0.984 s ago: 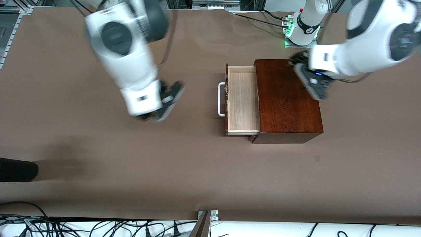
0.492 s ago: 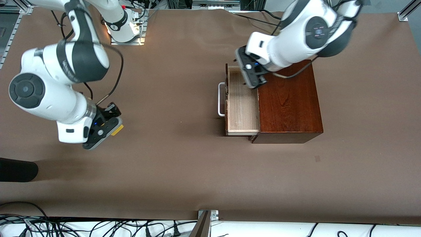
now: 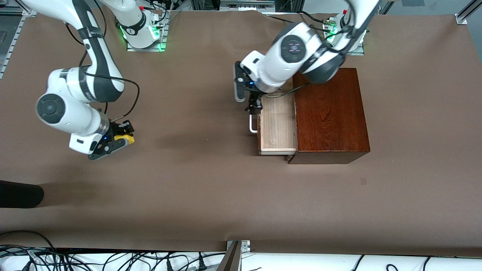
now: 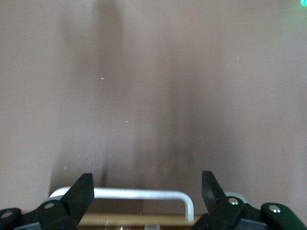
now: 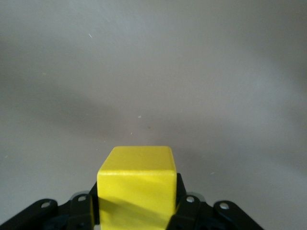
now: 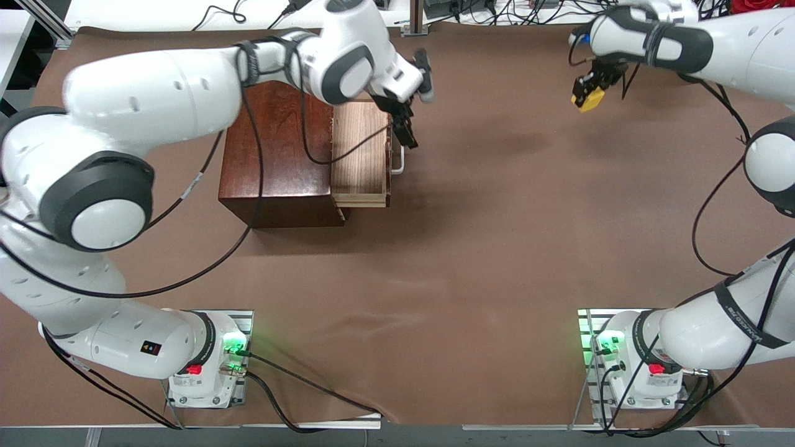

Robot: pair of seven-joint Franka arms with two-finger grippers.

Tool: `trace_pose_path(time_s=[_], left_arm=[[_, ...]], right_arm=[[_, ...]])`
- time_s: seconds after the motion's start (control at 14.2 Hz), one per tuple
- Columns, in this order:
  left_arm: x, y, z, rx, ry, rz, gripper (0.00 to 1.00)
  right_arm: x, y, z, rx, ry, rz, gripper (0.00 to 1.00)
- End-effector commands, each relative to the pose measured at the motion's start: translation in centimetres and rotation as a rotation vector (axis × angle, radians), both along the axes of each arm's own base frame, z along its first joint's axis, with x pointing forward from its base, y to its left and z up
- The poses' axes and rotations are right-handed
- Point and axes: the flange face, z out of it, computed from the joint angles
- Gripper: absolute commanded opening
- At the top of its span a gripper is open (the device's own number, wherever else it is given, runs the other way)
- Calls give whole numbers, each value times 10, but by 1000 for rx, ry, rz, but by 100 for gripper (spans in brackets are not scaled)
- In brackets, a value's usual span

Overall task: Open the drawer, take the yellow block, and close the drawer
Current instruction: 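Push the drawer shut with the left gripper while the right gripper lowers the cube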

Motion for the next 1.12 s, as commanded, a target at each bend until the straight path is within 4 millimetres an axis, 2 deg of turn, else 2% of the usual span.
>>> trace_pose_path(time_s=[0.0, 0.14, 0.28, 0.35, 0.56, 0.91, 0.98, 1.05], left_arm=[[-4, -17, -33, 65, -65, -129, 100], [-7, -15, -56, 112, -57, -166, 100], [-9, -9, -58, 151, -25, -178, 100], [-8, 0, -55, 199, 8, -178, 100], [6, 44, -46, 350, 115, -148, 100], [18, 79, -55, 456, 176, -121, 100], [22, 85, -57, 466, 175, -112, 100], [22, 85, -57, 466, 175, -113, 100]], right_arm=[[-49, -6, -31, 10, -47, -126, 0], [-58, -6, -51, 11, -75, -155, 0], [-62, -7, -64, 1, -54, -230, 0], [-66, -8, -72, -4, -41, -241, 0], [-74, -10, -110, -1, -71, -248, 0], [-75, -12, -124, -5, -65, -251, 2], [-75, -13, -127, -7, -62, -251, 17], [-74, -12, -125, -5, -69, -251, 53]])
